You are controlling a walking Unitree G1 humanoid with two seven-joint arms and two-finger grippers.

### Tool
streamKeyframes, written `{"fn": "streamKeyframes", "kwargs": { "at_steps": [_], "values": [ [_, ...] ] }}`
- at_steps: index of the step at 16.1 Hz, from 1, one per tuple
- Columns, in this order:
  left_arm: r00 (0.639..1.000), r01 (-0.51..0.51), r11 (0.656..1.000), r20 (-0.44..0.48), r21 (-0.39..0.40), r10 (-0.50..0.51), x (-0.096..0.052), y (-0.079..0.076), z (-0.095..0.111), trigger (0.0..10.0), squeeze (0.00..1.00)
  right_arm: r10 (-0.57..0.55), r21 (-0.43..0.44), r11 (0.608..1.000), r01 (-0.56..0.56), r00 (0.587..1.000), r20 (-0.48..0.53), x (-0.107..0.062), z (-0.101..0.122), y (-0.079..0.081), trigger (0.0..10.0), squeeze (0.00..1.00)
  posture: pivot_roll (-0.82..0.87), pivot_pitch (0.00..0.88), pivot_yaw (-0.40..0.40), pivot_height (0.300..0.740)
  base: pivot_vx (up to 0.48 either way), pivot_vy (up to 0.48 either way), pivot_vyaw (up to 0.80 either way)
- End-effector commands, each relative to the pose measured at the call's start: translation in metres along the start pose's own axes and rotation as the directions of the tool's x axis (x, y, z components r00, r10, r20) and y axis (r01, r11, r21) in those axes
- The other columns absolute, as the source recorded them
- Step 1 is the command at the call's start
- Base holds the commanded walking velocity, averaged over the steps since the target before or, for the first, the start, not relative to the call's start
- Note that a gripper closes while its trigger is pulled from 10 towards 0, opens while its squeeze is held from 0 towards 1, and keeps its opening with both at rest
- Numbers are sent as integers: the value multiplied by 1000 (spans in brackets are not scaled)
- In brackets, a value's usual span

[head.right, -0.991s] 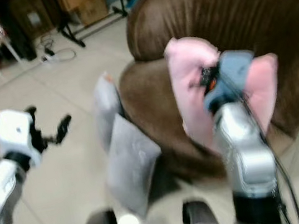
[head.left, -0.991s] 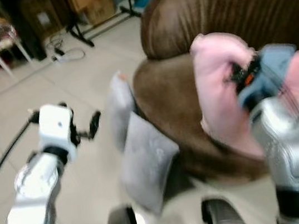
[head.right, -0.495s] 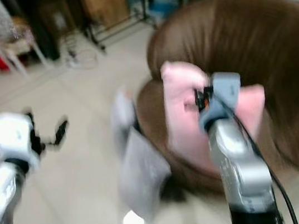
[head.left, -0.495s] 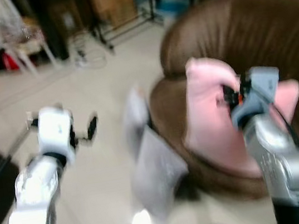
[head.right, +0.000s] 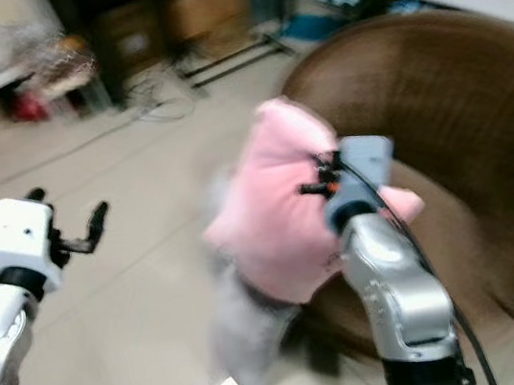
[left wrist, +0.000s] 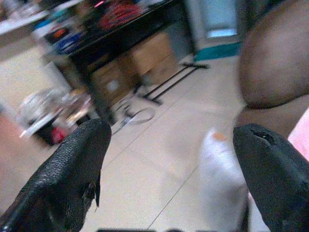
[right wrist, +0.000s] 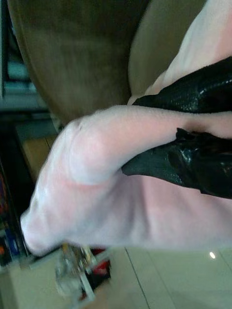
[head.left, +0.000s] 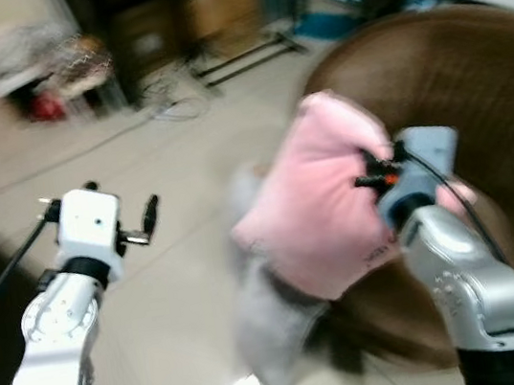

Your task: Move the pillow to the sofa from floor

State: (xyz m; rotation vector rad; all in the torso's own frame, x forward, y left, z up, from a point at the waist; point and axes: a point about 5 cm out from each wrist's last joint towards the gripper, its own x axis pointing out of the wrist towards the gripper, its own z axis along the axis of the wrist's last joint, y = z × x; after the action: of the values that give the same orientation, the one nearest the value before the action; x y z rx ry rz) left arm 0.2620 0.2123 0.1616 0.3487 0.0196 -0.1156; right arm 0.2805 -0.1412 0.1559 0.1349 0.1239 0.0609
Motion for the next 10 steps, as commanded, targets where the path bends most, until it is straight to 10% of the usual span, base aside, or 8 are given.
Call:
{"fn": "streamKeyframes", "kwargs": {
  "at_steps": [1,10],
  "values": [
    [999,29,1000,20,4,-29,2,-7,4,10000,0,-35,-79,996,36,999,24,-3,7,-12,10000,0,-92,0,37,740,0,-465,0],
    [999,20,999,44,-26,-19,4,-6,8,10000,0,-48,14,999,47,994,99,-4,16,-13,10000,0,-88,0,46,740,0,-289,0]
  ]
}}
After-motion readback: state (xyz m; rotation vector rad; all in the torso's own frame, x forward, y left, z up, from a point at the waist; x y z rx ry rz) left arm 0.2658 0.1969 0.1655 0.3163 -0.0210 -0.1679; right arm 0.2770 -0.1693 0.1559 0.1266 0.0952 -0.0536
